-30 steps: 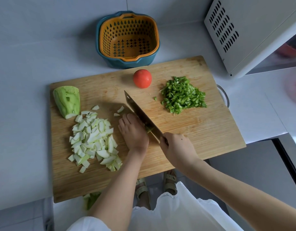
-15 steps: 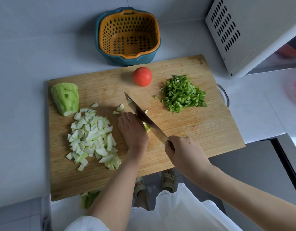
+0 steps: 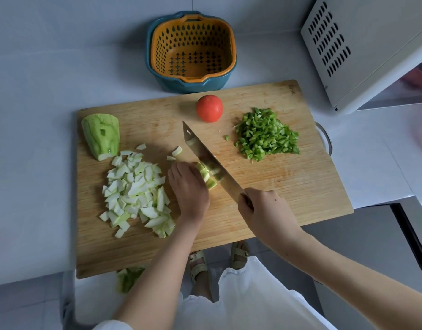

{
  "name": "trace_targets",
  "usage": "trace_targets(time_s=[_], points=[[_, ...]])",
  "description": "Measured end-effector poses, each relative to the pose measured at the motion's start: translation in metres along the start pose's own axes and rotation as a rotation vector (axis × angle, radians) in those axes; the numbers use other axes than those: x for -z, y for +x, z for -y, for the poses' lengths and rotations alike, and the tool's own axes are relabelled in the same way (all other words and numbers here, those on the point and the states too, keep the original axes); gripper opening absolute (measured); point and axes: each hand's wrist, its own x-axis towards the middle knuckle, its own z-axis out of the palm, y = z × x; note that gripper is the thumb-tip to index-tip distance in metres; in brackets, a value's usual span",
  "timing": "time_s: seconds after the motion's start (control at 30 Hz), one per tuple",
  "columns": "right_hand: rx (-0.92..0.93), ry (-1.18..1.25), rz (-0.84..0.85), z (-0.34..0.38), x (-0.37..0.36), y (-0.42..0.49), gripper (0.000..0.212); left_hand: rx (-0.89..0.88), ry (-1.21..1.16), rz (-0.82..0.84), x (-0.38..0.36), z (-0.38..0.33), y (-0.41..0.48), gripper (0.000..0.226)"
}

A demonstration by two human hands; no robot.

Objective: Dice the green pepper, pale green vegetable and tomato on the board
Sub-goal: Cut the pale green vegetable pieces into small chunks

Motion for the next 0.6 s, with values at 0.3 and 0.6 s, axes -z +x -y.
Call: trace_targets(time_s=[0.3, 0.6], points=[[-0.031, -0.028, 0.051, 0.004, 0.004, 0.000, 0.040, -0.044, 0.199, 0.083, 0.001, 0.001, -0.006, 0.011], [-0.037, 0.020, 0.027, 0.010, -0.015, 0.017, 0.038, -0.040, 0.176, 0.109, 0.004, -0.003, -0.007, 0.008]])
